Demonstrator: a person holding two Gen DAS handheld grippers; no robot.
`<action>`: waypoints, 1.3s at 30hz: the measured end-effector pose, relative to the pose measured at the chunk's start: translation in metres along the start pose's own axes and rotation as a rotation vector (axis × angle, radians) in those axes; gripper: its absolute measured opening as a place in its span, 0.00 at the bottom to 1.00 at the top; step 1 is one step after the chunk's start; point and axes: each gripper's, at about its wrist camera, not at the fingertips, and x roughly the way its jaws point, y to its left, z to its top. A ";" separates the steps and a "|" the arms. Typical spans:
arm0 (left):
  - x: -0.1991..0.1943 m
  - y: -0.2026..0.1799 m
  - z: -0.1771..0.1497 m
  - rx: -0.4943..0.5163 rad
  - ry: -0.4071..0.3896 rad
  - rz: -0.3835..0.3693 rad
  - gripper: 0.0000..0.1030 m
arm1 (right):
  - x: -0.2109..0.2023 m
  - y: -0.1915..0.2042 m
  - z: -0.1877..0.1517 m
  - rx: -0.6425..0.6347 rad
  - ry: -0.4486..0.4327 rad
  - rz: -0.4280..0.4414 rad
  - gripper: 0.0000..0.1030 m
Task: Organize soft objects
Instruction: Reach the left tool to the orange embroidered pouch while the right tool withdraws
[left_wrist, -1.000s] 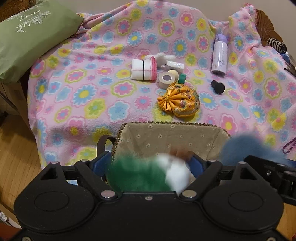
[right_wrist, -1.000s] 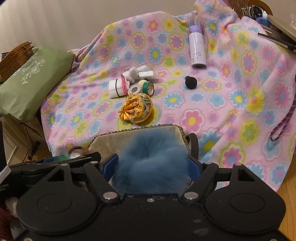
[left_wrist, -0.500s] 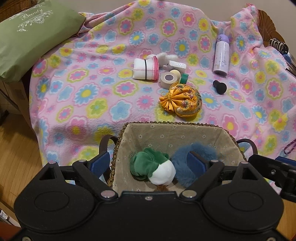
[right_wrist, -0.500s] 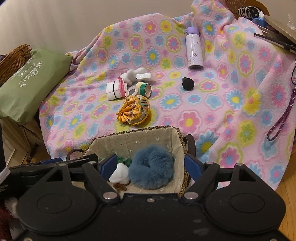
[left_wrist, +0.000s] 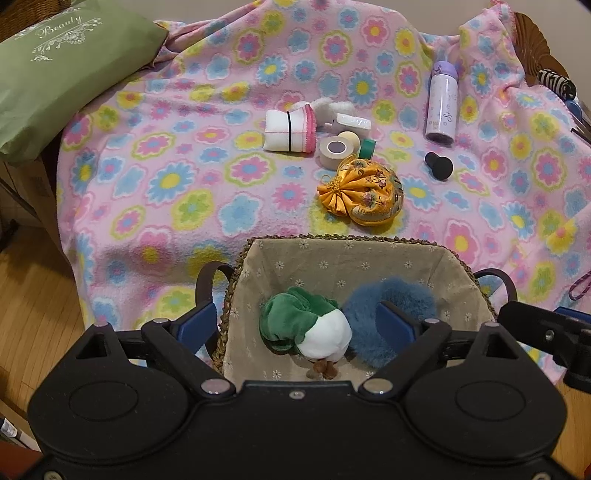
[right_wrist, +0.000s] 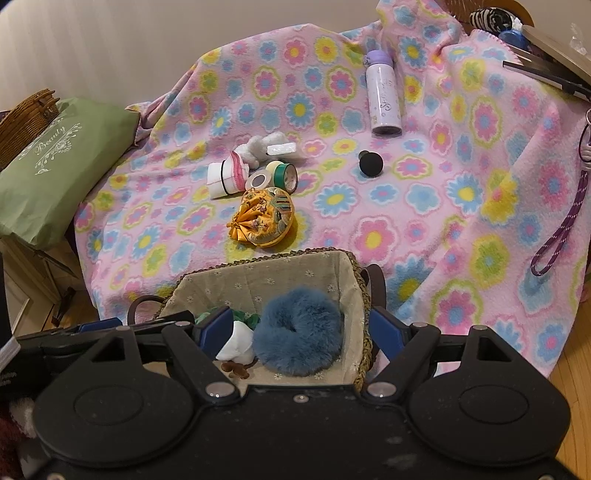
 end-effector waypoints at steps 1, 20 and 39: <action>0.000 0.000 0.000 0.001 0.001 -0.001 0.88 | 0.000 0.000 0.000 0.002 0.001 0.000 0.78; 0.034 -0.011 0.038 0.085 0.010 -0.054 0.90 | 0.034 -0.017 0.034 0.050 0.007 -0.073 0.81; 0.109 -0.049 0.091 0.070 0.110 -0.137 0.90 | 0.104 -0.053 0.089 0.127 0.065 -0.117 0.82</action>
